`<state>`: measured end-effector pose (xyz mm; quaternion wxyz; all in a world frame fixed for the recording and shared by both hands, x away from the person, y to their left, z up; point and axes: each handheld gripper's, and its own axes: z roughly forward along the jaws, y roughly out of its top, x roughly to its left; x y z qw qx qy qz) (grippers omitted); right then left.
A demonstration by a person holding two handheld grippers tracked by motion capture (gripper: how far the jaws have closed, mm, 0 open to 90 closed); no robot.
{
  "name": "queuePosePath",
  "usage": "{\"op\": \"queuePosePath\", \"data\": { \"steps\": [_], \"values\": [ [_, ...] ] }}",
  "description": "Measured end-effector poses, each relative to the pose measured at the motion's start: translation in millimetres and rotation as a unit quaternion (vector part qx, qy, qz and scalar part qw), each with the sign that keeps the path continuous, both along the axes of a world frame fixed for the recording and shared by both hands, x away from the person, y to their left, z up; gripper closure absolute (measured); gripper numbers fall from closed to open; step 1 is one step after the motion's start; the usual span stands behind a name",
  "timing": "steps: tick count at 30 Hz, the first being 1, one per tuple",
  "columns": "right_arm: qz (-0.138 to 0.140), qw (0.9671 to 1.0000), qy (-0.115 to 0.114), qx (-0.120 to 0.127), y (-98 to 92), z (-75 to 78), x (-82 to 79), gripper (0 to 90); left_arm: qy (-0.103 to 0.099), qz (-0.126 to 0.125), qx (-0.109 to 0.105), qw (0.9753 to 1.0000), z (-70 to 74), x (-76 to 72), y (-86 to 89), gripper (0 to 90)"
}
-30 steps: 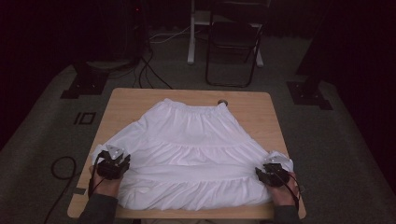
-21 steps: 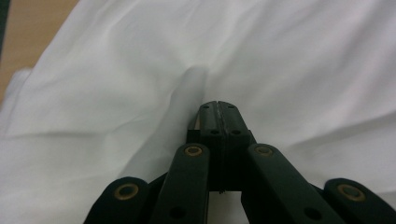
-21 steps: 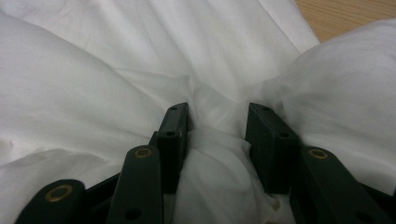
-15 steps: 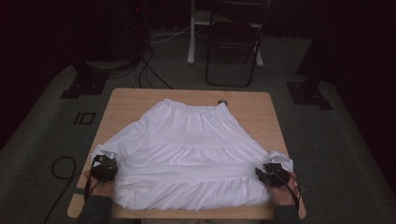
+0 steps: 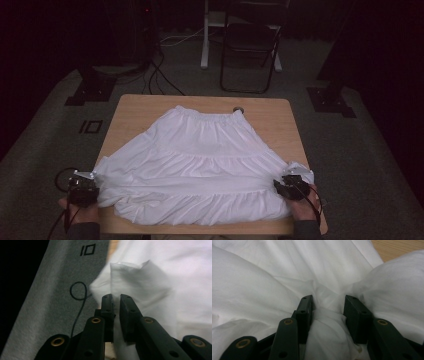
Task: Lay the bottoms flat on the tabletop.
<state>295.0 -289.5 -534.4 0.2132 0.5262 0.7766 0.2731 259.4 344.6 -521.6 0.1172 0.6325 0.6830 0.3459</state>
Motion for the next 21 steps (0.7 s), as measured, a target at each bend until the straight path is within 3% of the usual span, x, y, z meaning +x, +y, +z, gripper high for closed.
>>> {"op": "queuePosePath", "data": {
  "steps": [4, 5, 6, 8, 10, 16, 20, 21],
  "values": [
    [-0.001, 1.0, 0.0, -0.001, 0.4, 0.0, 0.0, 58.8, -0.042, -0.003, -0.01, 0.9991, 16.6, -8.0, 1.6, 77.0],
    [-0.001, 1.0, 0.0, -0.001, 0.4, 0.0, 0.0, 58.8, -0.042, -0.003, -0.01, 0.9991, 16.6, -8.0, 1.6, 76.3],
    [-0.001, 1.0, 0.0, -0.001, 0.4, -0.1, 0.0, 58.8, -0.066, -0.02, -0.012, 0.9975, 29.2, -10.3, -2.6, 75.0],
    [-0.001, 1.0, -0.001, 0.0, 0.5, -0.2, -0.1, 58.8, -0.08, -0.039, -0.016, 0.9959, 37.6, -10.8, -7.5, 74.2],
    [-0.001, 1.0, -0.002, 0.0, 0.3, -0.3, -0.2, 58.7, -0.081, -0.045, -0.015, 0.9956, 40.0, -10.2, -9.5, 73.6],
    [-0.001, 1.0, -0.002, 0.001, 0.0, -0.4, -0.2, 58.7, -0.089, -0.093, -0.05, 0.9905, 47.7, 0.3, -24.1, 68.9],
    [0.0, 1.0, -0.002, 0.001, 0.0, -0.4, -0.4, 58.5, -0.075, -0.132, -0.085, 0.9848, 34.8, 12.2, -35.6, 60.7],
    [-0.001, 1.0, -0.002, 0.002, 0.0, -0.4, -0.6, 58.2, -0.065, -0.138, -0.084, 0.9847, 28.9, 15.4, -38.8, 60.0]
  ]
}}
